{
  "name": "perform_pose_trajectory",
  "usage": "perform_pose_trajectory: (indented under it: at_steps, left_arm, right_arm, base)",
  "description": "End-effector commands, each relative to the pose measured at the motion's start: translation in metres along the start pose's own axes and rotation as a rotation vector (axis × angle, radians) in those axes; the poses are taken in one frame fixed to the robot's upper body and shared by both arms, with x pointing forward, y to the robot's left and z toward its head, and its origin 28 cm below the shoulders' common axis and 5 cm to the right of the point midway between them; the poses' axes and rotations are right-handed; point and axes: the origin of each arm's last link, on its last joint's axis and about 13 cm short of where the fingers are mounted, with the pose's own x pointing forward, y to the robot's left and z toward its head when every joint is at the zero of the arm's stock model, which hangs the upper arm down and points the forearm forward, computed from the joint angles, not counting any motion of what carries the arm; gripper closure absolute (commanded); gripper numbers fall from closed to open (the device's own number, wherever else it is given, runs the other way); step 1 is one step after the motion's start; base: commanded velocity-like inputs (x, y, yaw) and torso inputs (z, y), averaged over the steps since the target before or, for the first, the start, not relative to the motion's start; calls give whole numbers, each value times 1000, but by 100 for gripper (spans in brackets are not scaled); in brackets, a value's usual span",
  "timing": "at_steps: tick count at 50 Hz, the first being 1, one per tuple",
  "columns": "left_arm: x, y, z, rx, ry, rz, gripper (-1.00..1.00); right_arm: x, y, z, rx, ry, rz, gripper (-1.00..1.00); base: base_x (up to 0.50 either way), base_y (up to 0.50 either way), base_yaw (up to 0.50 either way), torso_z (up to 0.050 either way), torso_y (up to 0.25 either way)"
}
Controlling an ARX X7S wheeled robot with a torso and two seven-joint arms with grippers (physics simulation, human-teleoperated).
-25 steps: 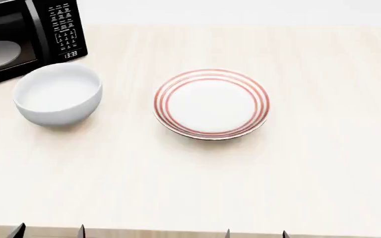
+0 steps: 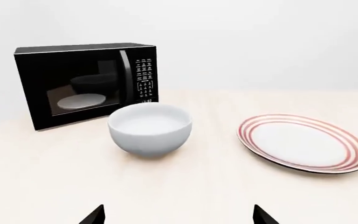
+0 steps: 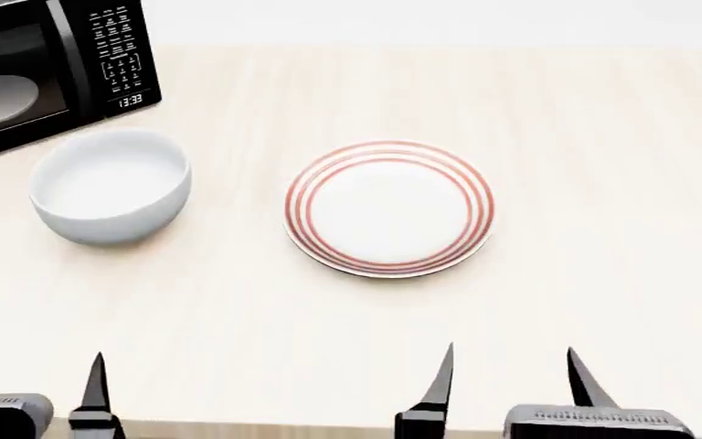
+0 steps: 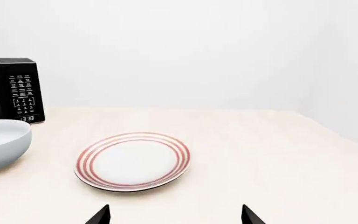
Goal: Put the white bowl to the right of the plate.
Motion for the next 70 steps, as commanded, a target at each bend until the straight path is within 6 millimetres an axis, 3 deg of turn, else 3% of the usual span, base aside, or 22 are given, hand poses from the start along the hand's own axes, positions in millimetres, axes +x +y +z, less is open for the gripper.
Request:
perform_pose_trajectory:
  at_steps: [1, 4, 19, 50, 52, 59, 70]
  left_arm:
    - [-12, 5, 42, 22, -48, 30, -100]
    - [-12, 7, 47, 26, -61, 41, -100]
    - [-13, 10, 55, 5, -82, 49, -100]
    - [-15, 11, 55, -3, -87, 46, -100]
    - [-16, 12, 61, 1, -98, 55, -100]
    - [-15, 11, 92, 15, -140, 57, -100]
    - [-14, 10, 107, 20, -145, 34, -100]
  right_arm:
    - [0, -7, 54, 25, -93, 85, -100]
    - [3, -10, 59, 100, -80, 157, -100]
    - [4, -13, 69, 110, -78, 119, -100]
    - [4, -12, 71, 171, -39, 146, -100]
    - [5, -12, 75, 116, -60, 67, -100]
    - [5, -13, 104, 112, -104, 48, -100]
    - [6, -10, 118, 117, -131, 105, -100]
  base:
    - [0, 0, 0, 0, 0]
    - [314, 27, 0, 0, 0]
    - [500, 107, 0, 0, 0]
    - [500, 200, 0, 0, 0]
    - [336, -8, 0, 0, 5]
    - [0, 0, 0, 0, 0]
    - [60, 0, 0, 0, 0]
